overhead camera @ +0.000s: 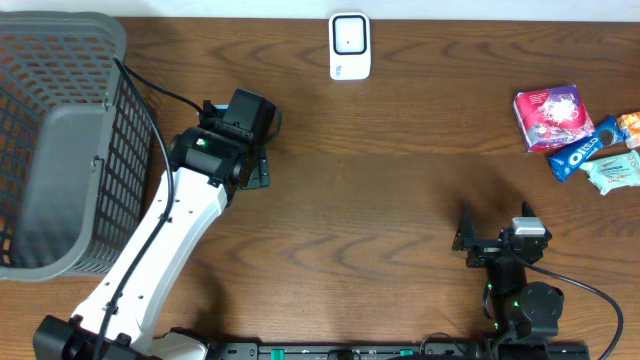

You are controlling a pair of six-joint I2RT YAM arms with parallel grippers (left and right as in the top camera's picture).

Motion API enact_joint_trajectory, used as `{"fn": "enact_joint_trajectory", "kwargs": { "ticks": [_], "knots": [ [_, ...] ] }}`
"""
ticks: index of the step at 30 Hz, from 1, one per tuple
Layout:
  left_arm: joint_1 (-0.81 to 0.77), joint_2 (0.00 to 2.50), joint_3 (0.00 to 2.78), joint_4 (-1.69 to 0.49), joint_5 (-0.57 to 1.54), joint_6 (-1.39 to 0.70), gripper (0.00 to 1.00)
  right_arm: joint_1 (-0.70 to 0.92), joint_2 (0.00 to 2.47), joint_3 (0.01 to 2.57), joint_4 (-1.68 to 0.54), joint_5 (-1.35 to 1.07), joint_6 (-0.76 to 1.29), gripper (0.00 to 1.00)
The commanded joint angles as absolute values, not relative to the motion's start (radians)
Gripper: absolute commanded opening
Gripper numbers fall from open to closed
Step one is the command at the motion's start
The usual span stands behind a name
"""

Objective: Scan the item barcode

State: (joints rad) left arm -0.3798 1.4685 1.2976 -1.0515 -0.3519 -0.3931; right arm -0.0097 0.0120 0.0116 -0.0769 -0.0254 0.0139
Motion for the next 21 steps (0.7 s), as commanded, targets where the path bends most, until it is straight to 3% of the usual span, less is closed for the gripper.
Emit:
{"fn": "enact_joint_trajectory", "kwargs": {
  "ticks": [1, 7, 21],
  "knots": [
    [-0.374, 1.47, 1.299, -1.061, -0.42, -0.398, 0.98, -0.003, 0.005, 0.006, -0.074, -0.013, 0.003, 0.99],
    [-0.371, 1.419, 1.244, -0.985, -0.331, -0.398, 0.98, -0.003, 0.005, 0.006, -0.075, -0.013, 0.002, 0.99],
    [-0.36, 0.973, 0.671, -0.406, -0.159, -0.266, 0.98, -0.003, 0.005, 0.006, -0.074, -0.013, 0.002, 0.99]
  ]
}}
